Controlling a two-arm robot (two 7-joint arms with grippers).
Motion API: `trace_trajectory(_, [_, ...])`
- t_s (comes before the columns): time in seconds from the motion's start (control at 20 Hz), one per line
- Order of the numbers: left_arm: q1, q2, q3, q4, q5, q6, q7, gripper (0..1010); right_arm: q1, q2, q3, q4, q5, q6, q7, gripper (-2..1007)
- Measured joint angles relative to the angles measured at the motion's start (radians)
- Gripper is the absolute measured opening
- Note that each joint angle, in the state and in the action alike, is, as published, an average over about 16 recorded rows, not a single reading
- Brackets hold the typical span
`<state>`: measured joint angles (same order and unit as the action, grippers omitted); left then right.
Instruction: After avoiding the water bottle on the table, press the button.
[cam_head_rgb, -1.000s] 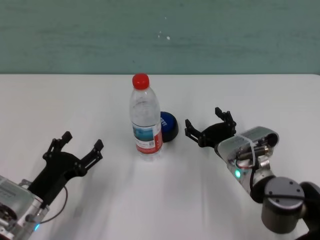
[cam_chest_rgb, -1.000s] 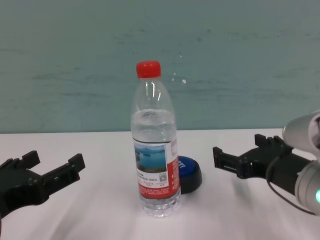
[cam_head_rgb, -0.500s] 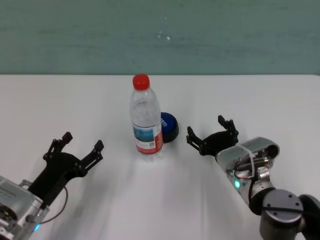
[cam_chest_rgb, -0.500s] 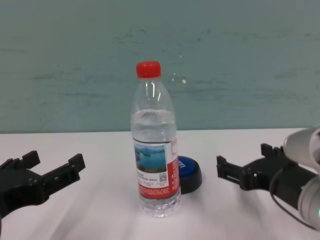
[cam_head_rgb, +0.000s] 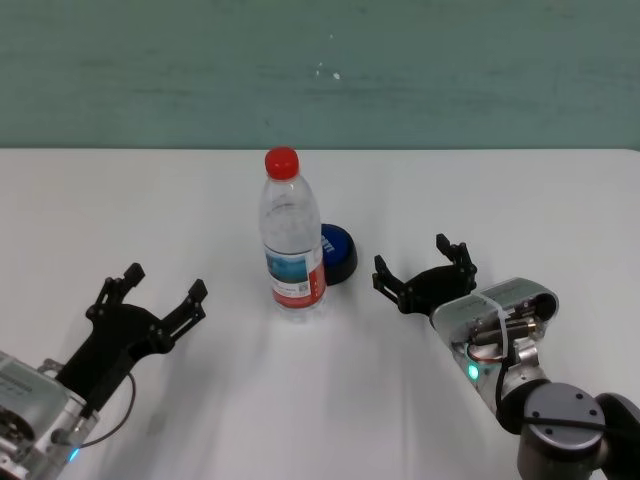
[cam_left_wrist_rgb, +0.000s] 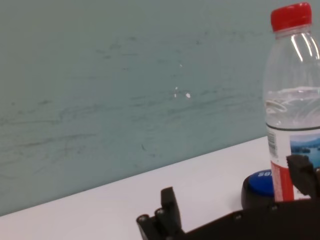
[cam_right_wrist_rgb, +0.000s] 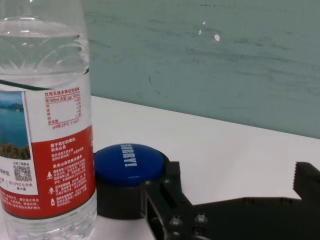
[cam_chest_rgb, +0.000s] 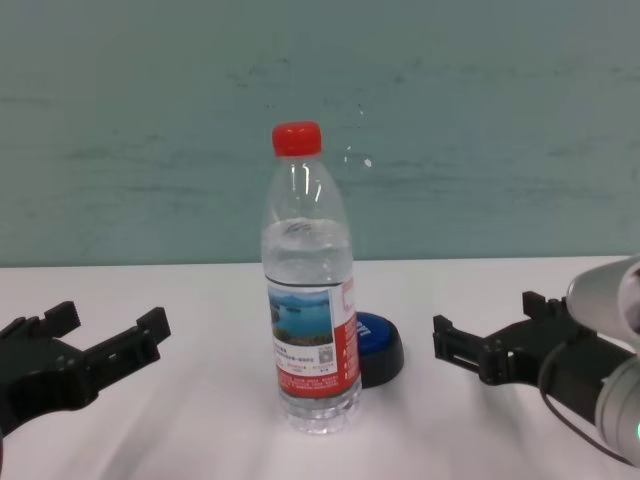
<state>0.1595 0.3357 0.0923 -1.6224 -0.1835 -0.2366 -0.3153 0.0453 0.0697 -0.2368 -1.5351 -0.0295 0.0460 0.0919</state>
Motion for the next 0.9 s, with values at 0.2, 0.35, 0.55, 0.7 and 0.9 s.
trace_trajectory(0.2, [0.000,0.000,0.000,0.000,0.000,0.000,0.000,1010,0.001,0.001,-0.001,0.000,0.000,0.000,0.000,1004])
trace_trajectory(0.35, [0.000,0.000,0.000,0.000,0.000,0.000,0.000,1010,0.002,0.001,-0.001,0.000,0.000,0.000,0.001,1004])
trace_trajectory(0.55, [0.000,0.000,0.000,0.000,0.000,0.000,0.000,1010,0.002,0.002,-0.002,0.000,0.000,0.000,0.001,1004])
trace_trajectory(0.7, [0.000,0.000,0.000,0.000,0.000,0.000,0.000,1010,0.002,0.002,-0.002,0.001,0.000,0.000,0.001,1004])
trace_trajectory(0.9, [0.000,0.000,0.000,0.000,0.000,0.000,0.000,1010,0.003,0.002,-0.002,0.001,0.000,0.001,0.001,1004])
